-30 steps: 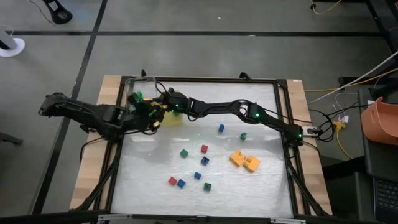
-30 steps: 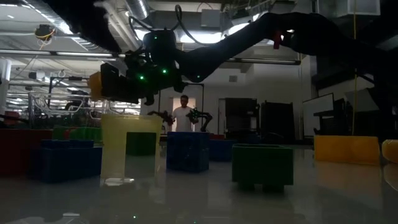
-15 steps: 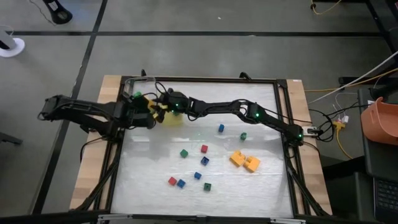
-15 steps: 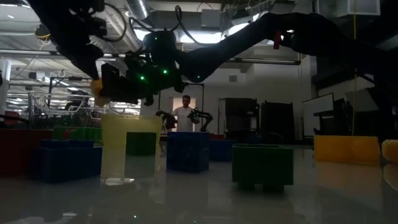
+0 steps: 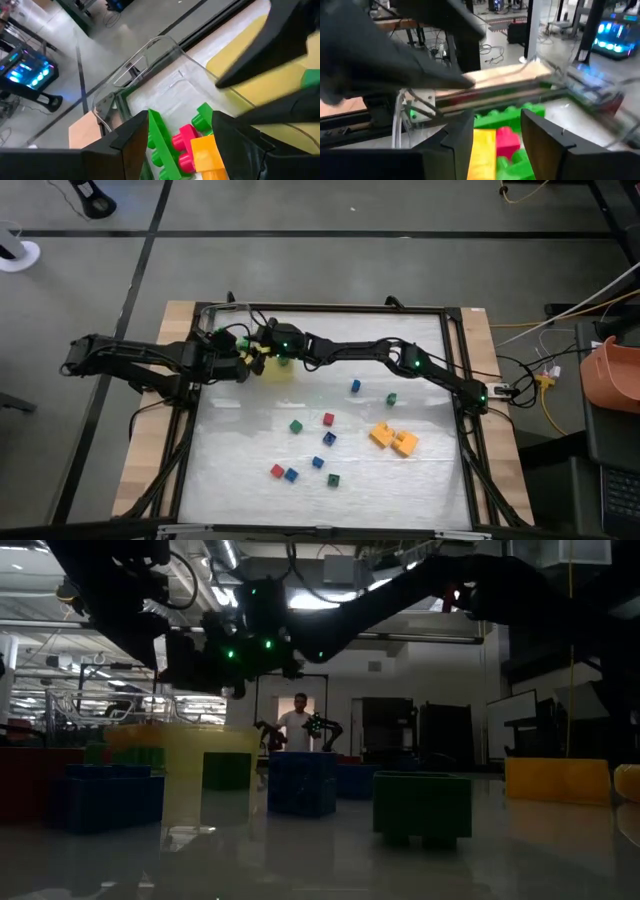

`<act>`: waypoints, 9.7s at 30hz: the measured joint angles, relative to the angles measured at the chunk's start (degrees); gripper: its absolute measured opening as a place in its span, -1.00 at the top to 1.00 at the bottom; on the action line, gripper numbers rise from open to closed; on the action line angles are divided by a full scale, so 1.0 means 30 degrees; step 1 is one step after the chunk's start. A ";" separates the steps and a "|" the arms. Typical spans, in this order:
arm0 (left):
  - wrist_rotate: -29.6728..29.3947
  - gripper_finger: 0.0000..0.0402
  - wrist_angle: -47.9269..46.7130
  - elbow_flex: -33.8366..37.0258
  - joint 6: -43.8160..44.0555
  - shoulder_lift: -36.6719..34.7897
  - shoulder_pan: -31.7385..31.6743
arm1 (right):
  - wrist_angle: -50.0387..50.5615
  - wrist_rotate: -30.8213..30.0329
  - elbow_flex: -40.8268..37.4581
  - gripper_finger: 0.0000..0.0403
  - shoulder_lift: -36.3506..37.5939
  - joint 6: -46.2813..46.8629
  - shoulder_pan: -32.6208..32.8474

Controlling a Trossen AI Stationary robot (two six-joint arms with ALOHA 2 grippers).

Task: Sort blocks by size
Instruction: Put the small green game piece into the yellow bin, then put the small blue game piece into the yellow bin, then put the small red game piece into the yellow bin

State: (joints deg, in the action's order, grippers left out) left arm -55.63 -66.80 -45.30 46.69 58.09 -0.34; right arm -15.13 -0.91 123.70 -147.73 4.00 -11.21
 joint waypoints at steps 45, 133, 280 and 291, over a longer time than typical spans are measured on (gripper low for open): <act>1.6576 -0.01 2.0244 0.1239 -1.5947 0.8568 0.5107 | 3.4536 -0.5996 -0.0007 0.20 1.2360 -0.1914 0.2846; 1.5065 0.04 1.1867 -0.0219 -1.3139 0.2225 -0.3886 | 1.1575 -0.6130 -2.4254 0.20 2.0969 0.4069 0.3494; 1.3316 0.04 0.8559 -0.0219 -0.6046 -0.2061 0.4371 | -0.4036 -0.3495 -1.3923 0.12 0.7595 -0.9882 0.0362; 1.3323 0.04 0.9917 -0.0219 -0.5783 0.0560 0.5885 | 0.4162 -0.5046 -1.3923 0.12 1.1414 -0.9852 0.0925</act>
State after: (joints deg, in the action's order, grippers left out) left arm -15.66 -37.05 -45.95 29.34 59.76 17.32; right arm -2.64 -16.04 81.93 -113.49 -25.55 -8.43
